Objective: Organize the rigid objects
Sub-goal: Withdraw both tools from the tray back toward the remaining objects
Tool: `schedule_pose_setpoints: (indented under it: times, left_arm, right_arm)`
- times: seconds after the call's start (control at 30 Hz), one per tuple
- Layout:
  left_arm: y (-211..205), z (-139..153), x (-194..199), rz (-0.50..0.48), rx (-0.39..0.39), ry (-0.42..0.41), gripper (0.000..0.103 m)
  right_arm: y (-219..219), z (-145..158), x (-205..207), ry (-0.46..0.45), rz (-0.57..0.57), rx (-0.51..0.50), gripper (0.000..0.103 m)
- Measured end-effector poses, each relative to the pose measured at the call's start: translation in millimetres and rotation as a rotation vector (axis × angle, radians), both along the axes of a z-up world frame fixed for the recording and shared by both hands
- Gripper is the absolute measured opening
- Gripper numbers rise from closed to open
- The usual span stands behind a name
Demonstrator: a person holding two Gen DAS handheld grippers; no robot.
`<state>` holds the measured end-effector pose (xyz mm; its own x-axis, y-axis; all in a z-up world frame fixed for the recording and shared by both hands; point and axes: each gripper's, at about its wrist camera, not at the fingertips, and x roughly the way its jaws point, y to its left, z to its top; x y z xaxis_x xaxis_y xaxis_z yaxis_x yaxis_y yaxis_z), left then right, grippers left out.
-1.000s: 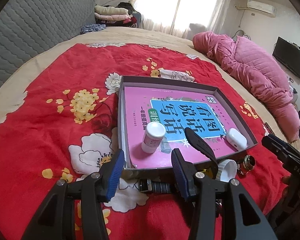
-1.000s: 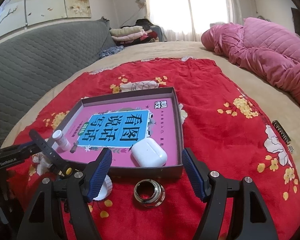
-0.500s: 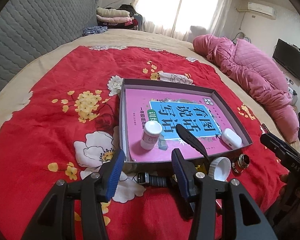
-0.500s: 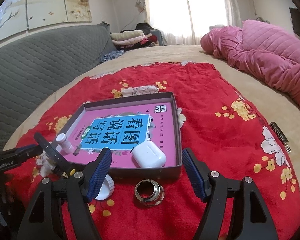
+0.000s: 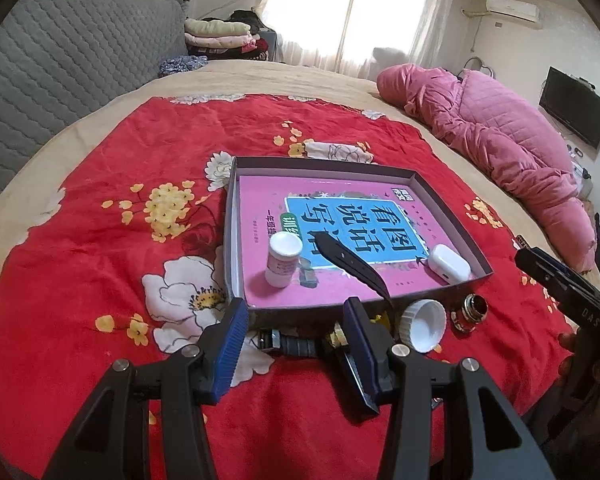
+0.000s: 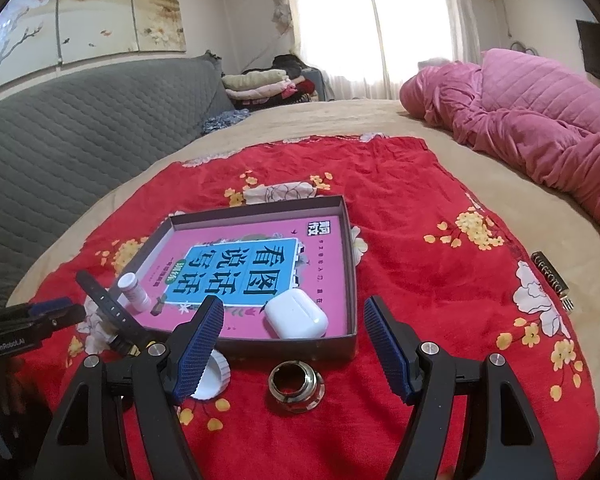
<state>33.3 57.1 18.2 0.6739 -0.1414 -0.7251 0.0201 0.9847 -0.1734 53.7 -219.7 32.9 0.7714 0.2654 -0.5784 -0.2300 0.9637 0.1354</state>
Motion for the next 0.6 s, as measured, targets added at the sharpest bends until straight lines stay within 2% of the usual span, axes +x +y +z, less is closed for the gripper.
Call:
schedule_pose_setpoints:
  times: [0.3, 0.6]
  left_arm:
    - [-19, -2, -6, -0.041, 0.033, 0.018, 0.049]
    - [-27, -6, -9, -0.052, 0.033, 0.048, 0.049]
  right_arm:
    - [1, 3, -9, -0.010, 0.009, -0.015, 0.074]
    - [4, 4, -18, -0.001, 0.026, -0.024, 0.074]
